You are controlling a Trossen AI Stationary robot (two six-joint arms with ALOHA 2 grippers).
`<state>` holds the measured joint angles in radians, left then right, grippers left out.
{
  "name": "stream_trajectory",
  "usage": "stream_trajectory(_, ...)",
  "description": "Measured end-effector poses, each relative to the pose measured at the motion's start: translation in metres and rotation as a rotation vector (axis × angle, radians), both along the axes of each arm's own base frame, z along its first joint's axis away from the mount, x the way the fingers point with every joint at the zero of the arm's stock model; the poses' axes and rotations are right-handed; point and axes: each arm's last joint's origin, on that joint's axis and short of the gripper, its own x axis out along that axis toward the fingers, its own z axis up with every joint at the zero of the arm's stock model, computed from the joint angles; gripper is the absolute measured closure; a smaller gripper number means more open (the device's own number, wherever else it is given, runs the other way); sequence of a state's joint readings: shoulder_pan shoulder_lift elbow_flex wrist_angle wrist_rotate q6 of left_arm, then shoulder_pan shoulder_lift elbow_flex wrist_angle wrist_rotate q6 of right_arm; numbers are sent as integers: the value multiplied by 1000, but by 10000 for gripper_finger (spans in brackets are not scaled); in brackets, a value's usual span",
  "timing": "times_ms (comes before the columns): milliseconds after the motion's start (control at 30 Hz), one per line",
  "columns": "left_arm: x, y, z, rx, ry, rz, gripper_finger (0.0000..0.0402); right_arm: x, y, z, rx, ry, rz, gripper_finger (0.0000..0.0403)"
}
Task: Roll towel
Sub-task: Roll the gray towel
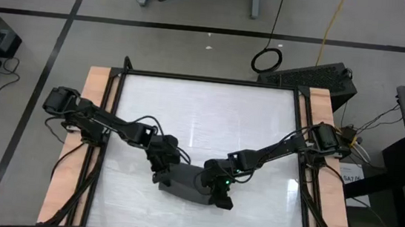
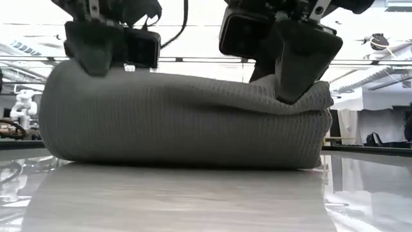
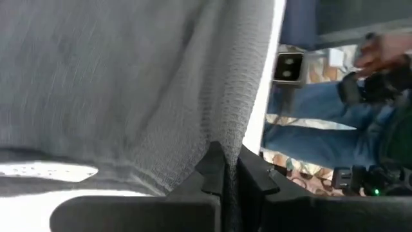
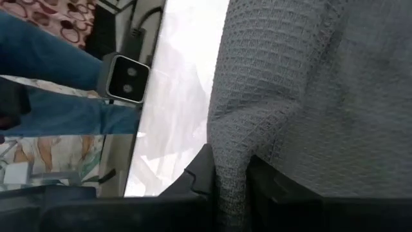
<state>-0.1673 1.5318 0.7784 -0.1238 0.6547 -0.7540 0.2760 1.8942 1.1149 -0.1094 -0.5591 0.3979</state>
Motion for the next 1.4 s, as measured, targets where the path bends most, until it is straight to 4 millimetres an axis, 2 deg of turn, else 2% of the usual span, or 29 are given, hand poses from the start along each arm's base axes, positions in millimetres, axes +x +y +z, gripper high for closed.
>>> stream_trajectory(433,9,5,-34,1,120,10,384,-3,-3,4,22,75,-68,292)
stream_trajectory(767,14,23,-46,-65,205,98,384,-22,-11,33,-81,114,-143,194)
stream_trajectory(933,16,33,-45,-111,221,135,384,-40,-15,46,-194,193,-239,167)
stream_trajectory(1067,17,38,-44,-138,242,165,384,-53,-2,71,-243,78,-289,164)
stream_trajectory(1167,17,40,-44,-147,247,173,384,-59,14,83,-278,-22,-320,164)
stream_trajectory(1300,17,41,-44,-147,246,174,384,-65,31,79,-383,-87,-319,147)
stream_trajectory(1400,17,41,-44,-147,246,175,384,-64,38,69,-393,-58,-331,123)
